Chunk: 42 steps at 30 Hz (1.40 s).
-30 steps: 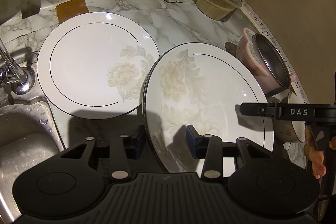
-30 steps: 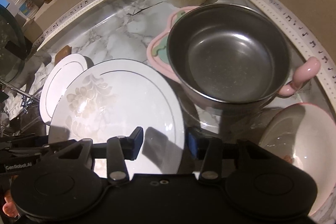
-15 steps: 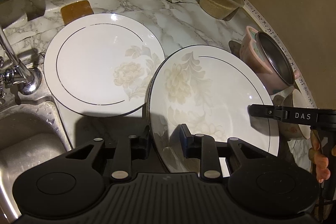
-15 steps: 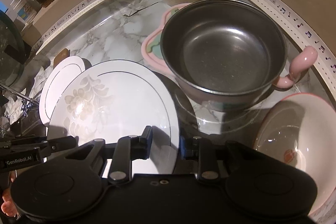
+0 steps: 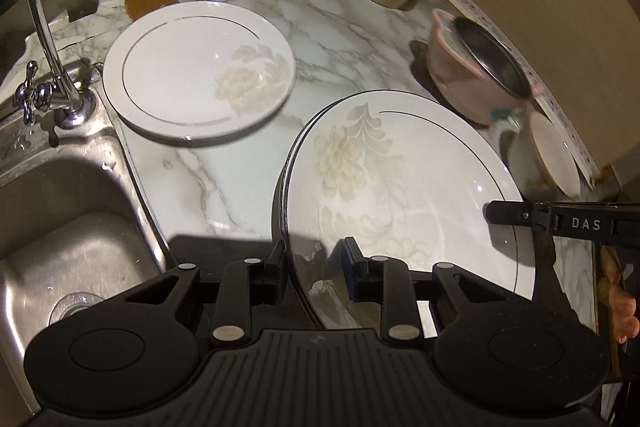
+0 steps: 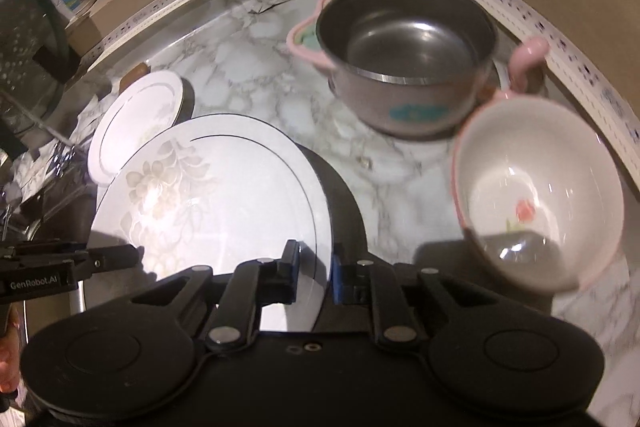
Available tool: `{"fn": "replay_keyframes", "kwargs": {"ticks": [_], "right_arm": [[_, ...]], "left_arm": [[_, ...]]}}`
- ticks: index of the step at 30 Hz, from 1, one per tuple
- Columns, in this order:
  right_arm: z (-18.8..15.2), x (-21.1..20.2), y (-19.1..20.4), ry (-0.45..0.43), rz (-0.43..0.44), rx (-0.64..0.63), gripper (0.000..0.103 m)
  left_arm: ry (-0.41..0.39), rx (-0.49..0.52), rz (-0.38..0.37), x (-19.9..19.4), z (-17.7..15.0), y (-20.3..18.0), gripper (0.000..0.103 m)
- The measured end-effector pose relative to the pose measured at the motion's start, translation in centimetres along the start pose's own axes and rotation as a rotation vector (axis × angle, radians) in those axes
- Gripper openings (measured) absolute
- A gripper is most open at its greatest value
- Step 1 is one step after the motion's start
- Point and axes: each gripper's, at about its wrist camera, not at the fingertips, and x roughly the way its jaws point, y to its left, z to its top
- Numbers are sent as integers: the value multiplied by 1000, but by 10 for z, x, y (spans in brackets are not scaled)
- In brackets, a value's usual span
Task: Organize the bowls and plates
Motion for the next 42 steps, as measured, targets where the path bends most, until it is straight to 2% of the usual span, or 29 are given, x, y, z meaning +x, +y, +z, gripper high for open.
{"fn": "replay_keyframes", "kwargs": {"ticks": [9, 17, 26, 29, 36, 42], "right_arm": [[-33, -21, -7, -5, -15, 39, 17], [-46, -29, -10, -4, -29, 42, 16], [-43, -27, -14, 6, -25, 57, 15], [-40, -28, -11, 8, -55, 14, 20], [-28, -37, -6, -1, -115, -62, 24], [-6, -48, 7, -31, -113, -125, 24]], "left_arm": [[32, 33, -16, -5, -23, -16, 26], [52, 12, -38, -3, -33, -16, 26], [24, 53, -37, -10, -33, -18, 26], [8, 46, -32, -15, -31, -13, 26], [-31, 17, -6, -29, -20, 4, 27], [-87, 26, 10, -43, -4, 7, 28]]}}
